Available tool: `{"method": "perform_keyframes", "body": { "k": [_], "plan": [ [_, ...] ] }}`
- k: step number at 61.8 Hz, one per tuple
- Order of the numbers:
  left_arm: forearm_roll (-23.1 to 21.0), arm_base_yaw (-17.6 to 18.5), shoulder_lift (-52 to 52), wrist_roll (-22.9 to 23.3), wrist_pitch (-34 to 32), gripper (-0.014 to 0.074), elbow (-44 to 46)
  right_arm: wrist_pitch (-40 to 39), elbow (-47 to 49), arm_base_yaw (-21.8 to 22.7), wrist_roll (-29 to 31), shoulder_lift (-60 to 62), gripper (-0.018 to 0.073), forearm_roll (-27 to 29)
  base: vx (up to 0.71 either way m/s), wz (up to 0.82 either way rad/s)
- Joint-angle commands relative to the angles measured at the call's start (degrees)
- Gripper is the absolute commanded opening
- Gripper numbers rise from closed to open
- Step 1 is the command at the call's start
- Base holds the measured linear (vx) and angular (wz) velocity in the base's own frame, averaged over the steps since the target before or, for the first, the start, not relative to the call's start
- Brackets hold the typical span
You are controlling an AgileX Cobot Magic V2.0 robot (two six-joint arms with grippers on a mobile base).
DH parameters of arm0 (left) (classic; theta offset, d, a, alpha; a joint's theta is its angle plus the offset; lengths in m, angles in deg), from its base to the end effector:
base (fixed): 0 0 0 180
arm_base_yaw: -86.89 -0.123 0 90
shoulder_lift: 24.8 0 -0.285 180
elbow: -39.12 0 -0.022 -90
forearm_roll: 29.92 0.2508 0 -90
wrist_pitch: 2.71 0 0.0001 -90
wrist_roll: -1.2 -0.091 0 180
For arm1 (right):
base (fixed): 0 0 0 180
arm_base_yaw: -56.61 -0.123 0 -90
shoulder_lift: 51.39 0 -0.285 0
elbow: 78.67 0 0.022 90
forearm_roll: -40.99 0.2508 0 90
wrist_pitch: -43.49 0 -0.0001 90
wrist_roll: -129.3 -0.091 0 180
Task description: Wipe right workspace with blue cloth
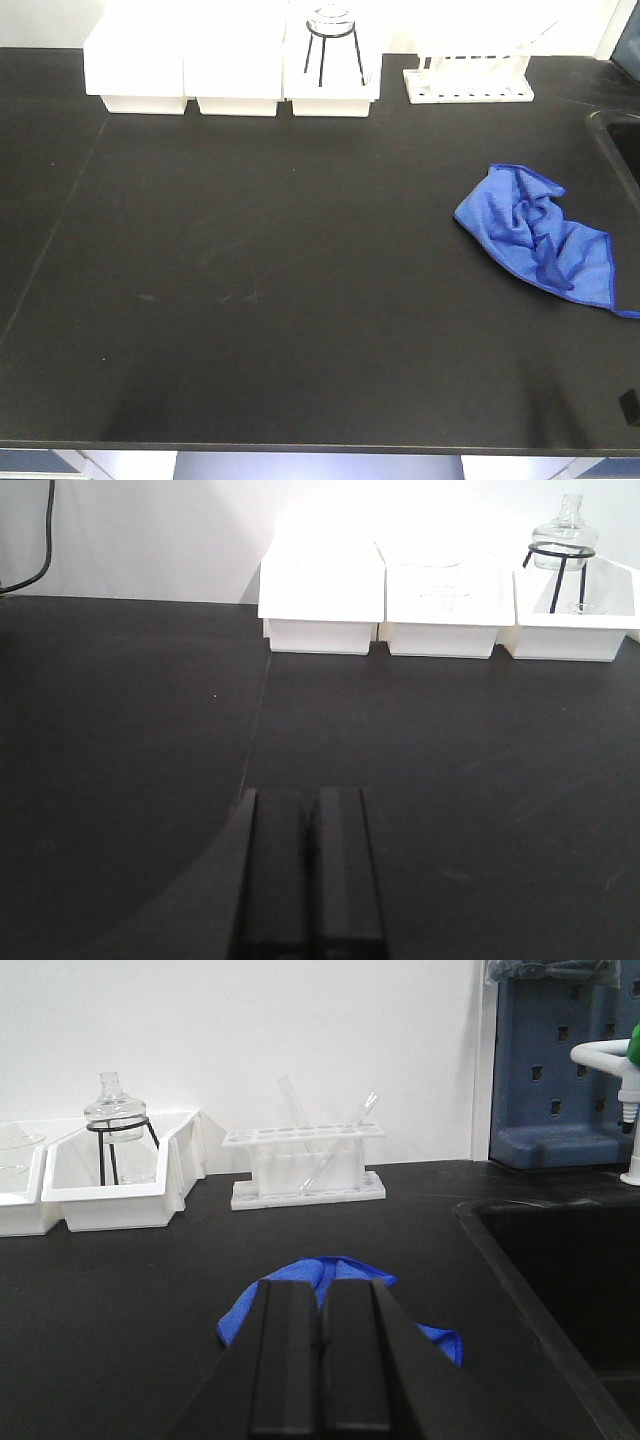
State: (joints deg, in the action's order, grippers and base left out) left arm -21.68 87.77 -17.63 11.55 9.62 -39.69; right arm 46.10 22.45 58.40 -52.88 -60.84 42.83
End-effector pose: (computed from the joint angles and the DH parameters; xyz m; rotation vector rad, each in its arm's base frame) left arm 0.0559 0.0019 0.1851 -0.0439 1.7131 -0.0149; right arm 0.0599 -0.0017 0.1975 0.0793 1.5853 0.0315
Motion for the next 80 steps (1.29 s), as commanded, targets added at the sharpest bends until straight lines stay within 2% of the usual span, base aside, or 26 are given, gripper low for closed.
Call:
{"method": "perform_keyframes", "body": {
  "k": [1, 52, 64, 73, 80],
  "plan": [
    [0.05, -0.27, -1.06, 0.49, -4.7, -0.0006, -1.74, -4.5, -1.13, -0.14, 0.22, -0.57, 0.0, -0.08, 0.0, 0.0],
    [0.05, -0.27, -1.06, 0.49, -4.7, -0.0006, -1.74, -4.46, -1.13, -0.14, 1.13, -0.57, 0.0, -1.14, 0.0, 0.0],
    [0.05, -0.27, -1.06, 0.49, -4.7, -0.0006, -1.74, -6.86, -1.13, -0.14, 1.03, -0.57, 0.0, -1.5, 0.0, 0.0],
    [0.05, -0.27, -1.06, 0.49, -4.7, -0.0006, -1.74, -11.79, -1.13, -0.14, 0.22, -0.57, 0.0, -1.39, 0.0, 0.0],
    [0.05, -0.27, -0.98, 0.49, -4.7, -0.0006, -1.74, -22.36, -1.02, -0.14, 0.69, -0.57, 0.0, -1.45, 0.0, 0.0]
  ]
}}
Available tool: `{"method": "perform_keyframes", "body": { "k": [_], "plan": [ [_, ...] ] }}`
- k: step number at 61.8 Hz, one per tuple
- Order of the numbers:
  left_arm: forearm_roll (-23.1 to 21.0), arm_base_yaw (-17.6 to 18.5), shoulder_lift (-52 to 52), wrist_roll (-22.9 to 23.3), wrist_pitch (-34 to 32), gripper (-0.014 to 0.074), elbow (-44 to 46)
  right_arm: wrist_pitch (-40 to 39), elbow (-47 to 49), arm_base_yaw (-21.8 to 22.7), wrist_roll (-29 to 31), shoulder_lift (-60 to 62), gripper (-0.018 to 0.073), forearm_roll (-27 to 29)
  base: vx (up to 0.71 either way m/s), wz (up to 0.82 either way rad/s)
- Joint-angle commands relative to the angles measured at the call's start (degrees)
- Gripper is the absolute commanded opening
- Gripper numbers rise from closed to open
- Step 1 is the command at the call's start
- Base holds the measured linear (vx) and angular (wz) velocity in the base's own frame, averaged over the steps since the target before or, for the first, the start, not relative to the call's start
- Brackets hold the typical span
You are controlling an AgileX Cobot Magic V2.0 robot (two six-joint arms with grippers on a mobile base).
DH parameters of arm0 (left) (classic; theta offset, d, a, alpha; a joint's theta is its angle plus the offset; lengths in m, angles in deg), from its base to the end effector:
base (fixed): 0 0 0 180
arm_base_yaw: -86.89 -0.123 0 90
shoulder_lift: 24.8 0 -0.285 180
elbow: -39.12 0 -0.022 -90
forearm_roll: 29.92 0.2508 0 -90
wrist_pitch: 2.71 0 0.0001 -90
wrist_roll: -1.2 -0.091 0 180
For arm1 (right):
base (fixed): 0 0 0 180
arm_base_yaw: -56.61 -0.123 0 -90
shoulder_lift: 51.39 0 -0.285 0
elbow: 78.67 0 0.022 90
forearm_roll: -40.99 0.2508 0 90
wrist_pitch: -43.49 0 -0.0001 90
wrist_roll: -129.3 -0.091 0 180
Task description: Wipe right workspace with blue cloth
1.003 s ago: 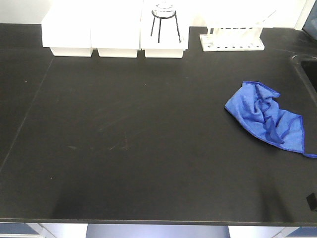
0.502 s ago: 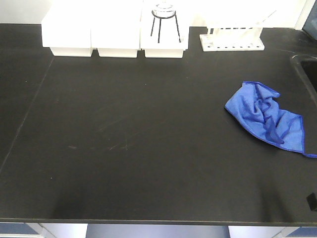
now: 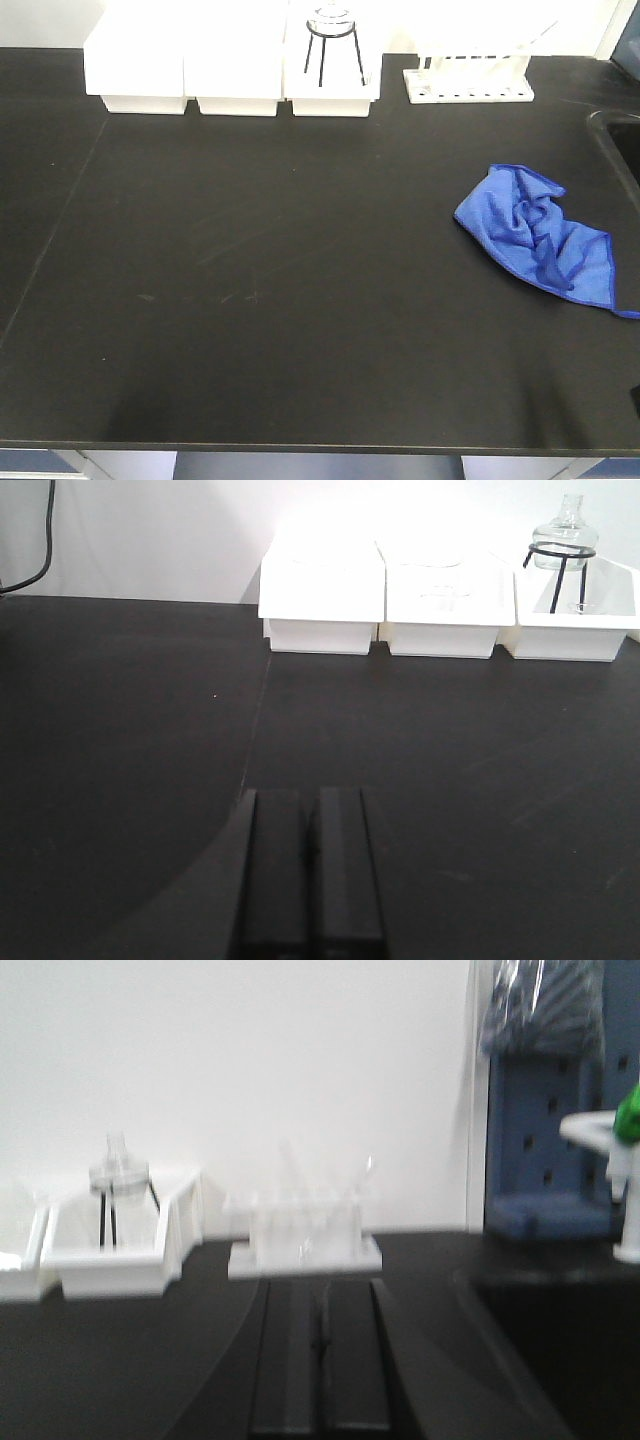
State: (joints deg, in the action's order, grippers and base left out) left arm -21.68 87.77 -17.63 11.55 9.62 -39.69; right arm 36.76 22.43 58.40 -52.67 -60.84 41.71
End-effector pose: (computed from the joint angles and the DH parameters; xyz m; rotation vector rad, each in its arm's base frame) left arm 0.0559 0.0019 0.1851 -0.0439 1.7131 -0.0149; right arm 0.0589 -0.0020 0.2122 0.0568 1.4234 0.0118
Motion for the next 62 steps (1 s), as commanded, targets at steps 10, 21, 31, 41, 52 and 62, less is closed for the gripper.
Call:
{"method": "perform_keyframes", "body": {
  "k": [10, 21, 31, 41, 52, 62],
  "plan": [
    [0.05, -0.27, -0.98, 0.49, -4.7, -0.0006, -1.74, -8.34, 6.93, -0.14, 0.53, -1.93, 0.0003, 3.3, 0.0, 0.0],
    [0.05, -0.27, -0.98, 0.49, -4.7, -0.0006, -1.74, 12.1, 24.75, -0.14, 3.61, -15.1, 0.0008, 2.69, 0.0, 0.0],
    [0.05, -0.27, -0.98, 0.49, -4.7, -0.0006, -1.74, 9.63, 33.5, -0.14, 2.98, -32.84, 0.001, -1.79, 0.0, 0.0],
    [0.05, -0.27, -0.98, 0.49, -4.7, -0.0006, -1.74, 5.53, 38.63, -0.14, 2.67, -50.77, 0.0024, -2.25, 0.0, 0.0],
    [0.05, -0.27, -0.98, 0.49, -4.7, -0.0006, -1.74, 6.1, 44.29, -0.14, 3.66, -65.69, 0.0095, -2.97, 0.0, 0.0],
    [0.05, -0.27, -0.98, 0.49, -4.7, -0.0006, -1.74, 7.31, 46.88, -0.14, 3.67, -76.65, 0.0271, -3.04, 0.0, 0.0]
  ]
}}
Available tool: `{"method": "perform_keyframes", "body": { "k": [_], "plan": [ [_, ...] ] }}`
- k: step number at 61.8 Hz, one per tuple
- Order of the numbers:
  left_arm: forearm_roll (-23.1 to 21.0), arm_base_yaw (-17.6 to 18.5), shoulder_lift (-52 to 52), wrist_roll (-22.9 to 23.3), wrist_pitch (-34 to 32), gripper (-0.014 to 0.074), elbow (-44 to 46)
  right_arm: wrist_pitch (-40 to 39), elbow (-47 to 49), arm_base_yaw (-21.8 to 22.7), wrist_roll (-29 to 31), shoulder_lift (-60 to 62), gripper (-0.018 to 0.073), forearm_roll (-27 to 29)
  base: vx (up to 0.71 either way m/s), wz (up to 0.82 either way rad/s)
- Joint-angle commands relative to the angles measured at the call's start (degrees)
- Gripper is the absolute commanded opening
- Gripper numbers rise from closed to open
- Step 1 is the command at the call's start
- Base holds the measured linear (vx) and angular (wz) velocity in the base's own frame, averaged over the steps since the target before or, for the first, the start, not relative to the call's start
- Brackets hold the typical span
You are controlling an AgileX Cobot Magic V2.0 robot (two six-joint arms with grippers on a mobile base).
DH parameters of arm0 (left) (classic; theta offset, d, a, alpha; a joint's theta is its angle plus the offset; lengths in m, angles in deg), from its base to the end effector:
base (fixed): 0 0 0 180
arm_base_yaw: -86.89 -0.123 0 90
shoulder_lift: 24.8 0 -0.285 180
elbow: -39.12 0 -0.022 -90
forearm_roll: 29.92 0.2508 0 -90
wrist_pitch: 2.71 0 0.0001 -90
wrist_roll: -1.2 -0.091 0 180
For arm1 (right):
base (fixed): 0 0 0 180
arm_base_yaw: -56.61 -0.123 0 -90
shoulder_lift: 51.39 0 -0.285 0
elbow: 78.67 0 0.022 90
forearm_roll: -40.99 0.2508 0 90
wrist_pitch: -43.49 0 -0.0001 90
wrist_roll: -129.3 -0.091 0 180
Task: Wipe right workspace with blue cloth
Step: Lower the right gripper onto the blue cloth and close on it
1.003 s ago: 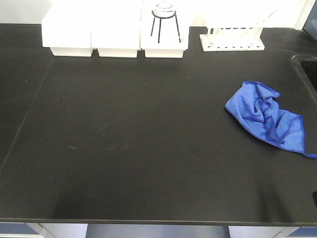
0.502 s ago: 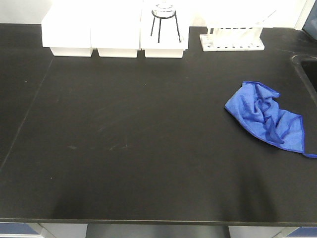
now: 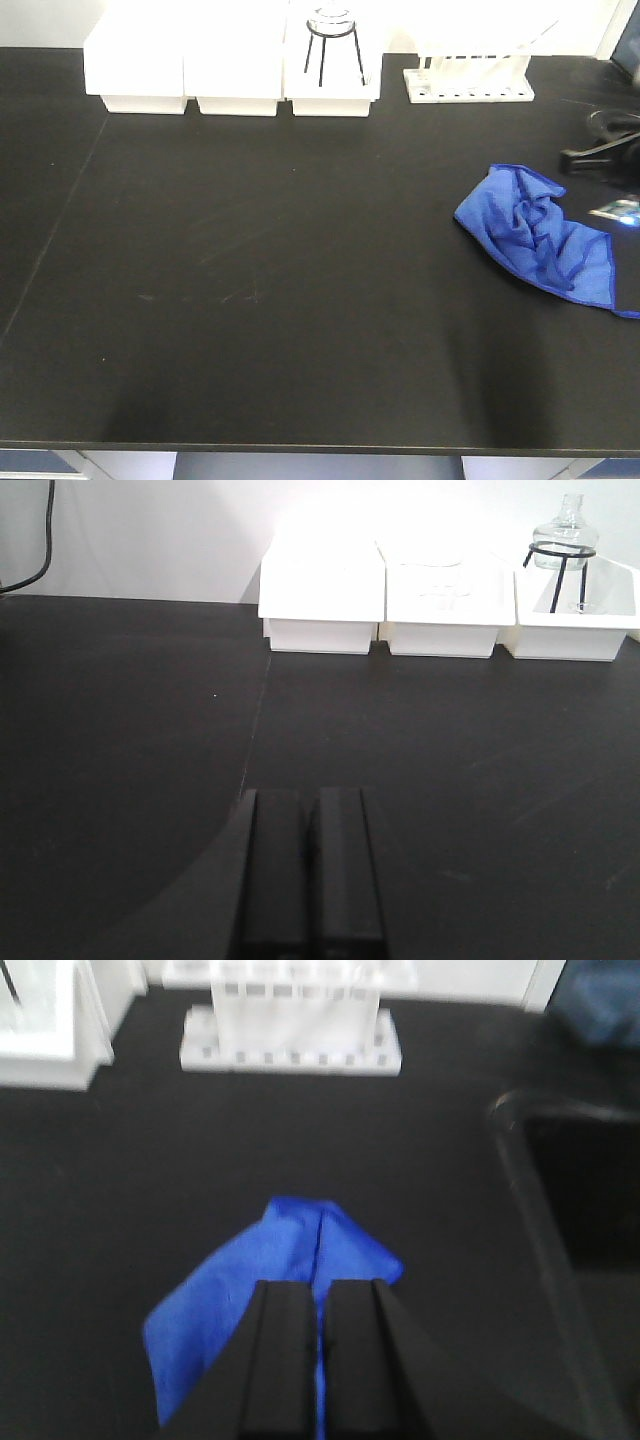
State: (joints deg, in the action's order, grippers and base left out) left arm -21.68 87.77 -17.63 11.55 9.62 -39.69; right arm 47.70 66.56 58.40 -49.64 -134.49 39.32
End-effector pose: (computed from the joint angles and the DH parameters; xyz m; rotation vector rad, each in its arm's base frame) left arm 0.0559 0.0019 0.1851 -0.0439 1.7131 -0.0149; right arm 0.2747 -0.0088 0.2597 -0.0161 2.1310 -0.0487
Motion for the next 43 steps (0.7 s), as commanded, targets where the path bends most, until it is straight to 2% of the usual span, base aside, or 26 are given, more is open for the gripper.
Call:
{"method": "perform_keyframes", "body": {
  "k": [1, 10, 16, 28, 43],
  "plan": [
    [0.05, -0.27, -0.98, 0.49, -4.7, -0.0006, -1.74, -3.62, 2.84, -0.14, 0.64, -3.68, 0.0289, -0.65, 0.0, 0.0],
    [0.05, -0.27, -0.98, 0.49, -4.7, -0.0006, -1.74, -4.21, 2.84, -0.14, -0.19, -9.86, 0.0469, 0.55, 0.0, 0.0],
    [0.05, -0.27, -0.98, 0.49, -4.7, -0.0006, -1.74, -4.21, 2.84, -0.14, -0.27, -13.89, 0.0535, 0.63, 0.0, 0.0],
    [0.05, -0.27, -0.98, 0.49, -4.7, -0.0006, -1.74, -6.96, 2.84, -0.14, -1.48, -20.99, 0.0548, 3.65, 0.0, 0.0],
    [0.05, -0.27, -0.98, 0.49, -4.7, -0.0006, -1.74, -7.53, 2.84, -0.14, -1.48, -26.58, 0.0531, 3.59, 0.0, 0.0]
  ]
}}
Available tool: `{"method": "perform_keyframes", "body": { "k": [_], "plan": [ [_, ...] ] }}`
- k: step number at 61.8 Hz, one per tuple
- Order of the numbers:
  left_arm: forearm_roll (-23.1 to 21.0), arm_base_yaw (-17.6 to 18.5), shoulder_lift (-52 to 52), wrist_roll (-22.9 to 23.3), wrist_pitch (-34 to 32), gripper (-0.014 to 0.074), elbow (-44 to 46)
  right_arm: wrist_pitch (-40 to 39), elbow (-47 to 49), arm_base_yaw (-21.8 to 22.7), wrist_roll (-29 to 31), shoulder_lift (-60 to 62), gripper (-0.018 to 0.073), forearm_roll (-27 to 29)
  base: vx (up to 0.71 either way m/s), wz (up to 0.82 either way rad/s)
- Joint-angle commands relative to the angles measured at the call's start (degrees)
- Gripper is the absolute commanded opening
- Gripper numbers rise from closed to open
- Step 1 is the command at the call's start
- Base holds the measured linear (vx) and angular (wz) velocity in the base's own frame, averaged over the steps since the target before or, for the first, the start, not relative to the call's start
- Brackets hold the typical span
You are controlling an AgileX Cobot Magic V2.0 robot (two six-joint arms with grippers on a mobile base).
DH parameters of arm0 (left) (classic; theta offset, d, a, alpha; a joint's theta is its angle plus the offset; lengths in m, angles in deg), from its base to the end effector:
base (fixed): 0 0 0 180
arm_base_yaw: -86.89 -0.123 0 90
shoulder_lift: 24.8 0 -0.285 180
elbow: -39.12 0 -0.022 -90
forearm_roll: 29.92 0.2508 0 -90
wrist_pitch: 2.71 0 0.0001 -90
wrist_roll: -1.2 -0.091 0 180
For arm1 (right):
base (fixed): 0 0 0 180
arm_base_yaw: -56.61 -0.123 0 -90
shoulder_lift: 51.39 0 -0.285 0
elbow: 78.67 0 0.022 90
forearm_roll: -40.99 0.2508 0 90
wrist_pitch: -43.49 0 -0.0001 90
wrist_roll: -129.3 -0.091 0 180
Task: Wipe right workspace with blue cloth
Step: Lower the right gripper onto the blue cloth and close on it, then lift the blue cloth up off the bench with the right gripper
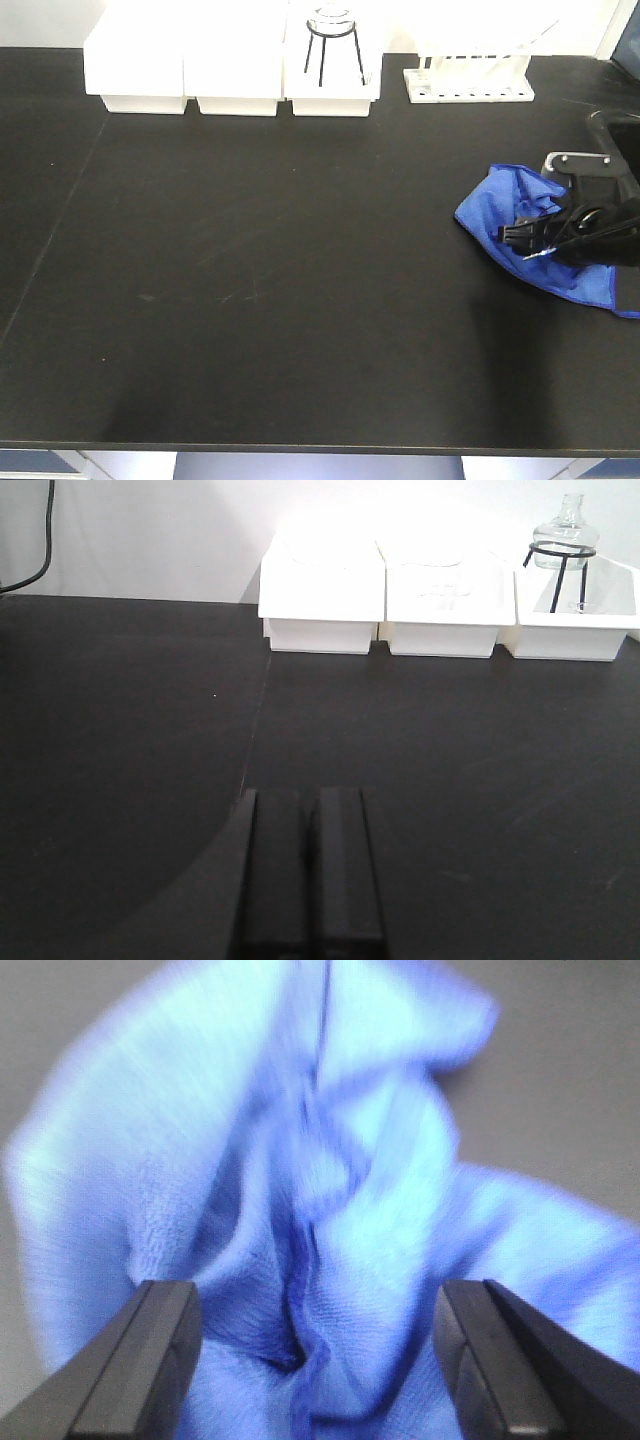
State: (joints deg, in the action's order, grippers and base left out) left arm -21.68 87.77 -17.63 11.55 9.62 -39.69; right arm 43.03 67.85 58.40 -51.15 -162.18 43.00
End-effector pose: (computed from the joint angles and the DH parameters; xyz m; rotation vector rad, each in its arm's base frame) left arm 0.0559 0.0019 0.1851 -0.0439 1.7131 -0.0149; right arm 0.3190 -0.0100 0.1252 0.0932 2.5082 0.0044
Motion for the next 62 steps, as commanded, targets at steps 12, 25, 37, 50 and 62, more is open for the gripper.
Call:
{"method": "perform_keyframes", "body": {
  "k": [12, 25, 37, 50, 62],
  "plan": [
    [0.05, -0.27, -0.98, 0.49, -4.7, -0.0006, -1.74, -2.86, 1.55, -0.14, 1.24, 0.06, 0.0432, -0.83, 0.0, 0.0],
    [0.05, -0.27, -0.98, 0.49, -4.7, -0.0006, -1.74, -3.26, 1.55, -0.14, 2.18, 1.33, 0.0127, -2.01, 0.0, 0.0],
    [0.05, -0.27, -0.98, 0.49, -4.7, -0.0006, -1.74, -3.63, 1.55, -0.14, 2.18, 6.02, -0.001, -2.01, 0.0, 0.0],
    [0.05, -0.27, -0.98, 0.49, -4.7, -0.0006, -1.74, -3.42, 1.55, -0.24, 3.63, 15.74, -0.0008, -2.01, 0.0, 0.0],
    [0.05, -0.27, -0.98, 0.49, -4.7, -0.0006, -1.74, -0.7, 1.35, -0.24, 4.95, 26.11, -0.0008, -2.01, 0.0, 0.0]
  ]
}}
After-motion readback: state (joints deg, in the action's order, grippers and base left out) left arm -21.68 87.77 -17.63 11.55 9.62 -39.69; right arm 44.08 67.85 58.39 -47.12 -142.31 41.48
